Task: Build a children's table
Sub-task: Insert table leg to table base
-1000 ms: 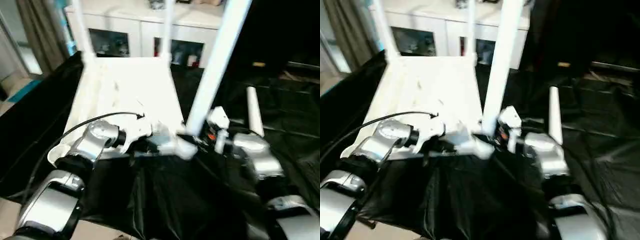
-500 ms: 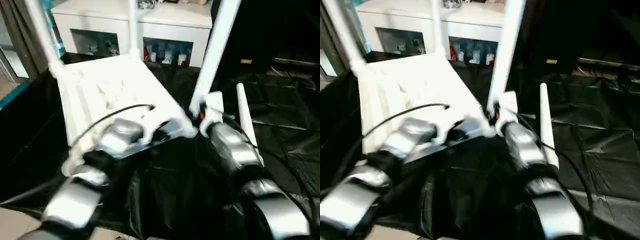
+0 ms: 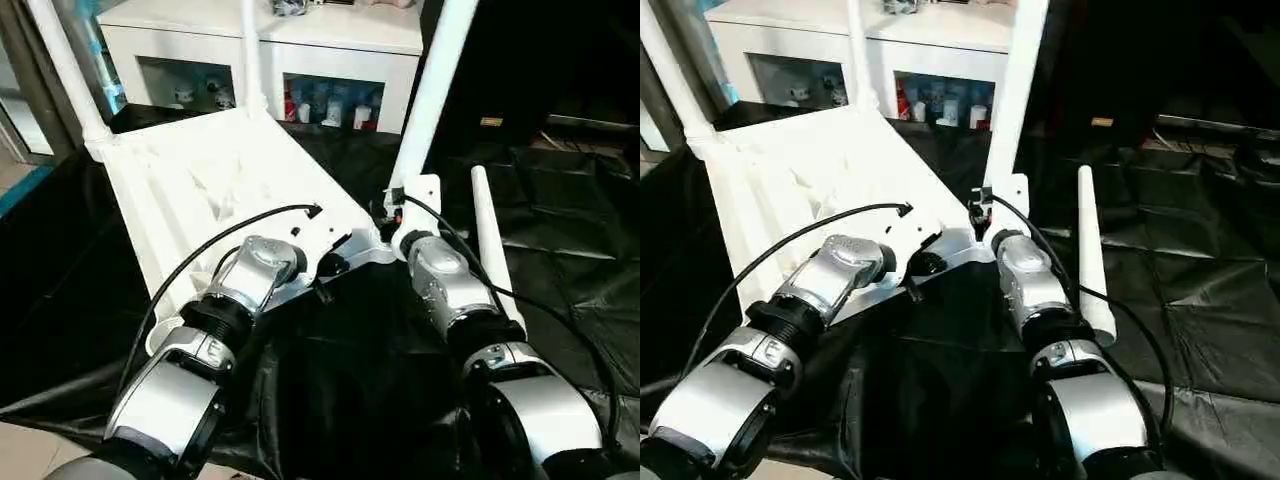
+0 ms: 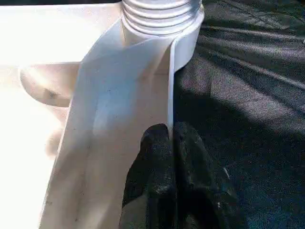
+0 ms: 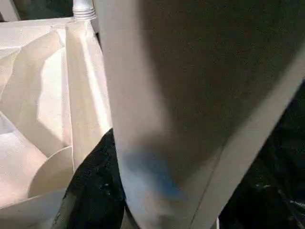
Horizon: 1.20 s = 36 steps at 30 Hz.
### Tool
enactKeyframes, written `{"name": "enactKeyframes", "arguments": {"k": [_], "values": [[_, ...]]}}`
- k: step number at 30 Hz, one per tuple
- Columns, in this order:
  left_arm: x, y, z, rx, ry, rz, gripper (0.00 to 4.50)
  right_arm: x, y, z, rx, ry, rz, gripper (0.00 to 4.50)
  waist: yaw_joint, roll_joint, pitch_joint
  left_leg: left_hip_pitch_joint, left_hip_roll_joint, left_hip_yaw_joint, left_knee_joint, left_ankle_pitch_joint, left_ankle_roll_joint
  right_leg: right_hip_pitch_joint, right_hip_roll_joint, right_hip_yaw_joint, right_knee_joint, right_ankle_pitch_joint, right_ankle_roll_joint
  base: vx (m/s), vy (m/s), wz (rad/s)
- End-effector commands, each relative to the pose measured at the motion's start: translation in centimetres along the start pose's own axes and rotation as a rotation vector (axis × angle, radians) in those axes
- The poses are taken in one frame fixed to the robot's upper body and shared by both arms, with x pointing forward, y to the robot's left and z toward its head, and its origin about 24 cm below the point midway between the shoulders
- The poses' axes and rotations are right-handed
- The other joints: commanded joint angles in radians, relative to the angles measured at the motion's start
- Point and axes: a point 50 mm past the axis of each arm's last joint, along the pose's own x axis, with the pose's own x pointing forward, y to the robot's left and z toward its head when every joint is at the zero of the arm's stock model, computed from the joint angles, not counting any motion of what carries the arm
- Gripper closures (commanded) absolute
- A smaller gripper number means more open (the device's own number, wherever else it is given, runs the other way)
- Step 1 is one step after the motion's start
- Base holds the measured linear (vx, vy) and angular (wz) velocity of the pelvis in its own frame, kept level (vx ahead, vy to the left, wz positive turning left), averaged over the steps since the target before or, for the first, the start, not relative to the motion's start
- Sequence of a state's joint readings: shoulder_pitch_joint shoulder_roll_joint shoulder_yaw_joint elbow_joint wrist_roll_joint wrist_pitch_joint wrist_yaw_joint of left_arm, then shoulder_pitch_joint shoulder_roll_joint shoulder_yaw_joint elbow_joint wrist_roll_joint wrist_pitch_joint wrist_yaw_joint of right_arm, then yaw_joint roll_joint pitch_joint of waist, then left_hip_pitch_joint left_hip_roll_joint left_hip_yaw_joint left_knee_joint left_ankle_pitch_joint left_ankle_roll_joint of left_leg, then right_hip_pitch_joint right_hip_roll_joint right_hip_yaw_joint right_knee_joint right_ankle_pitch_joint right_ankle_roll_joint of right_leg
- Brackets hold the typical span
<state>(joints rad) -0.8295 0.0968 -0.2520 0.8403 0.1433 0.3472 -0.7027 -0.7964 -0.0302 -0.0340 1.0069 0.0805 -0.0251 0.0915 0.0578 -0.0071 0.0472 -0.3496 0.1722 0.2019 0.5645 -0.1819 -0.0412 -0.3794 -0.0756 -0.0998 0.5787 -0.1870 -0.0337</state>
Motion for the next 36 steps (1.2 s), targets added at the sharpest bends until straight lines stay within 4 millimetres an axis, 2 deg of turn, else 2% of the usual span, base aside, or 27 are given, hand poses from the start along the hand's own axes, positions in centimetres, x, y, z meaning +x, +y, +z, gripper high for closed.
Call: {"name": "enactKeyframes", "arguments": {"k": [1, 2, 4, 8, 13, 15, 16, 17, 18, 19, 20, 21, 22, 23, 24, 25, 26, 27, 28, 29, 30, 31, 32, 33, 36], "values": [[-0.4, 0.8, 1.3, 0.032, -0.024, 0.060, 4.50, -1.3, 1.2, -6.0, 0.006, 0.254, 0.054, 2.59, 0.005, 0.006, -0.047, 0.008, 0.071, -0.041, -0.073, -0.304, 0.010, 0.029, -0.102, 0.067, -0.083, -0.328, -0.174, 0.000, 0.000, 0.00], [-0.5, 0.8, 1.3, 0.033, -0.026, 0.059, 4.50, -1.3, 1.3, -5.7, 0.002, 0.233, 0.078, 2.24, 0.005, 0.005, -0.048, 0.009, 0.071, -0.041, -0.072, -0.307, 0.012, 0.029, -0.103, 0.067, -0.085, -0.339, -0.170, 0.000, 0.000, 0.00], [-0.5, 0.8, 1.3, 0.038, -0.027, 0.058, 4.50, -1.2, 1.4, -5.5, 0.010, 0.222, 0.093, 1.89, 0.006, 0.005, -0.048, 0.009, 0.071, -0.041, -0.072, -0.297, 0.014, 0.029, -0.103, 0.068, -0.083, -0.325, -0.174, 0.000, 0.000, 0.00], [-0.6, 0.9, 1.4, 0.069, -0.037, 0.050, 4.50, -1.1, 1.4, -5.0, 0.022, 0.194, 0.122, 1.55, 0.006, 0.005, -0.048, 0.006, 0.071, -0.040, -0.071, -0.280, 0.024, 0.031, -0.102, 0.068, -0.080, -0.294, -0.187, 0.000, 0.000, 0.00], [-1.0, 0.9, 1.0, 0.165, -0.039, 0.016, 4.50, -1.0, 1.5, -3.7, 0.027, 0.109, 0.195, 1.10, 0.004, 0.007, -0.051, 0.001, 0.072, -0.042, -0.071, -0.276, 0.030, 0.035, -0.104, 0.067, -0.078, -0.296, -0.180, 0.000, 0.000, 0.00], [-1.3, 0.7, 0.9, 0.177, -0.069, -0.032, 4.50, -1.1, 1.3, -3.0, 0.014, 0.061, 0.246, 1.01, 0.004, 0.012, -0.052, 0.003, 0.073, -0.039, -0.069, -0.257, 0.033, 0.034, -0.103, 0.069, -0.073, -0.246, -0.197, 0.000, 0.000, 0.00], [-1.4, 0.7, 0.8, 0.179, -0.076, -0.047, 4.50, -1.2, 1.2, -2.8, 0.009, 0.046, 0.267, 0.87, 0.005, 0.009, -0.053, 0.001, 0.073, -0.038, -0.068, -0.243, 0.043, 0.037, -0.102, 0.069, -0.070, -0.211, -0.208, 0.000, 0.000, 0.00], [-1.6, 0.5, 0.7, 0.202, -0.100, -0.083, 4.50, -1.3, 1.0, -2.5, -0.008, 0.029, 0.295, 0.67, 0.006, 0.010, -0.054, 0.002, 0.074, -0.038, -0.066, -0.236, 0.048, 0.038, -0.103, 0.069, -0.068, -0.195, -0.214, 0.000, 0.000, 0.00], [-1.8, 0.3, 0.6, 0.216, -0.114, -0.111, 4.50, -1.5, 0.8, -2.4, -0.024, 0.017, 0.321, 0.67, 0.004, 0.009, -0.056, -0.001, 0.073, -0.036, -0.065, -0.213, 0.057, 0.041, -0.101, 0.068, -0.063, -0.159, -0.225, 0.000, 0.000, 0.00], [-2.1, 0.2, 0.5, 0.240, -0.133, -0.152, 4.50, -1.8, 0.5, -2.2, -0.047, 0.004, 0.357, 0.59, 0.007, 0.012, -0.057, 0.002, 0.073, -0.036, -0.062, -0.205, 0.063, 0.039, -0.101, 0.068, -0.063, -0.148, -0.229, 0.000, 0.000, 0.00], [-2.5, -0.1, 0.2, 0.260, -0.155, -0.206, 4.50, -2.2, 0.0, -1.9, -0.076, -0.014, 0.405, 0.59, 0.012, 0.010, -0.066, -0.002, 0.073, -0.034, -0.055, -0.137, 0.088, 0.047, -0.100, 0.068, -0.046, -0.043, -0.246, 0.000, 0.000, 0.00], [-2.9, -0.2, -0.3, 0.270, -0.167, -0.255, 4.50, -2.8, -0.7, -1.7, -0.111, -0.026, 0.456, 0.59, 0.015, 0.009, -0.073, -0.005, 0.072, -0.033, -0.047, -0.073, 0.114, 0.049, -0.098, 0.067, -0.030, 0.065, -0.265, 0.000, 0.000, 0.00], [-3.0, -0.2, -0.4, 0.272, -0.169, -0.264, 4.50, -2.9, -0.8, -1.7, -0.119, -0.026, 0.467, 0.59, 0.019, 0.010, -0.077, -0.008, 0.072, -0.033, -0.043, -0.034, 0.130, 0.049, -0.096, 0.067, -0.021, 0.129, -0.272, 0.000, 0.000, 0.00], [-3.2, -0.3, -0.6, 0.276, -0.171, -0.280, 4.50, -3.1, -1.0, -1.6, -0.136, -0.027, 0.489, 0.59, 0.025, 0.010, -0.079, -0.007, 0.072, -0.029, -0.032, 0.026, 0.169, 0.039, -0.088, 0.064, -0.008, 0.234, -0.288, 0.000, 0.000, 0.00], [-3.7, -0.3, -1.2, 0.265, -0.186, -0.327, 4.50, -4.2, -1.7, -1.5, -0.188, -0.018, 0.595, 0.59, 0.033, 0.010, -0.073, -0.011, 0.071, -0.026, -0.028, 0.026, 0.196, 0.035, -0.086, 0.063, -0.008, 0.245, -0.290, 0.000, 0.000, 0.00], [-3.7, -0.3, -1.2, 0.265, -0.186, -0.327, 4.50, -4.2, -1.7, -1.5, -0.188, -0.018, 0.595, 0.59, 0.033, 0.010, -0.073, -0.011, 0.071, -0.026, -0.028, 0.026, 0.196, 0.035, -0.086, 0.063, -0.008, 0.245, -0.290, 0.000, 0.000, 0.00], [-3.8, -0.3, -1.4, 0.257, -0.191, -0.340, 4.50, -4.6, -1.9, -1.5, -0.195, -0.012, 0.627, 0.59, 0.041, 0.013, -0.074, -0.007, 0.077, -0.025, -0.026, -0.005, 0.199, 0.029, -0.091, 0.064, -0.009, 0.205, -0.288, 0.000, 0.000, 0.00], [-4.0, -0.3, -1.5, 0.252, -0.195, -0.351, 4.50, -4.9, -2.1, -1.4, -0.193, -0.007, 0.656, 0.59, 0.047, 0.012, -0.072, -0.010, 0.078, -0.026, -0.027, -0.030, 0.191, 0.032, -0.091, 0.063, -0.012, 0.160, -0.282, 0.000, 0.000, 0.00], [-4.1, -0.2, -1.7, 0.250, -0.198, -0.361, 4.50, -5.2, -2.3, -1.4, -0.189, -0.002, 0.682, 0.59, 0.048, 0.013, -0.066, -0.014, 0.081, -0.027, -0.032, -0.070, 0.173, 0.031, -0.092, 0.063, -0.019, 0.081, -0.271, 0.000, 0.000, 0.00], [-4.1, -0.2, -1.7, 0.250, -0.198, -0.361, 4.50, -5.2, -2.3, -1.4, -0.189, -0.002, 0.682, 0.59, 0.050, 0.014, -0.064, -0.013, 0.084, -0.029, -0.036, -0.111, 0.142, 0.029, -0.095, 0.063, -0.026, 0.001, -0.258, 0.000, 0.000, 0.00], [-4.7, -0.1, -2.2, 0.251, -0.204, -0.400, 4.50, -6.5, -3.0, -1.1, -0.205, 0.016, 0.768, 0.59, 0.050, 0.014, -0.060, -0.013, 0.082, -0.030, -0.039, -0.135, 0.129, 0.030, -0.092, 0.063, -0.033, -0.041, -0.250, 0.000, 0.000, 0.00], [-4.9, 0.0, -2.4, 0.251, -0.206, -0.411, 4.50, -7.0, -3.3, -1.1, -0.216, 0.024, 0.799, 0.59, 0.055, 0.014, -0.060, -0.008, 0.083, -0.030, -0.040, -0.153, 0.116, 0.030, -0.092, 0.064, -0.038, -0.075, -0.235, 0.000, 0.000, 0.00], [-5.1, 0.1, -2.5, 0.251, -0.208, -0.415, 4.50, -7.4, -3.5, -1.0, -0.227, 0.033, 0.825, 0.59, 0.057, 0.012, -0.053, -0.004, 0.082, -0.027, -0.044, -0.206, 0.086, 0.025, -0.094, 0.068, -0.048, -0.161, -0.215, 0.000, 0.000, 0.00], [-5.2, 0.2, -2.6, 0.250, -0.209, -0.416, 4.50, -7.6, -3.6, -1.0, -0.233, 0.038, 0.837, 0.59, 0.057, 0.013, -0.053, -0.006, 0.082, -0.030, -0.047, -0.223, 0.068, 0.027, -0.097, 0.069, -0.052, -0.210, -0.203, 0.000, 0.000, 0.00], [-5.4, 0.4, -2.6, 0.241, -0.215, -0.428, 4.50, -8.2, -3.9, -1.0, -0.264, 0.056, 0.872, 0.59, 0.058, 0.013, -0.055, -0.004, 0.080, -0.031, -0.046, -0.222, 0.053, 0.024, -0.098, 0.070, -0.054, -0.234, -0.188, 0.000, 0.000, 0.00]]}}
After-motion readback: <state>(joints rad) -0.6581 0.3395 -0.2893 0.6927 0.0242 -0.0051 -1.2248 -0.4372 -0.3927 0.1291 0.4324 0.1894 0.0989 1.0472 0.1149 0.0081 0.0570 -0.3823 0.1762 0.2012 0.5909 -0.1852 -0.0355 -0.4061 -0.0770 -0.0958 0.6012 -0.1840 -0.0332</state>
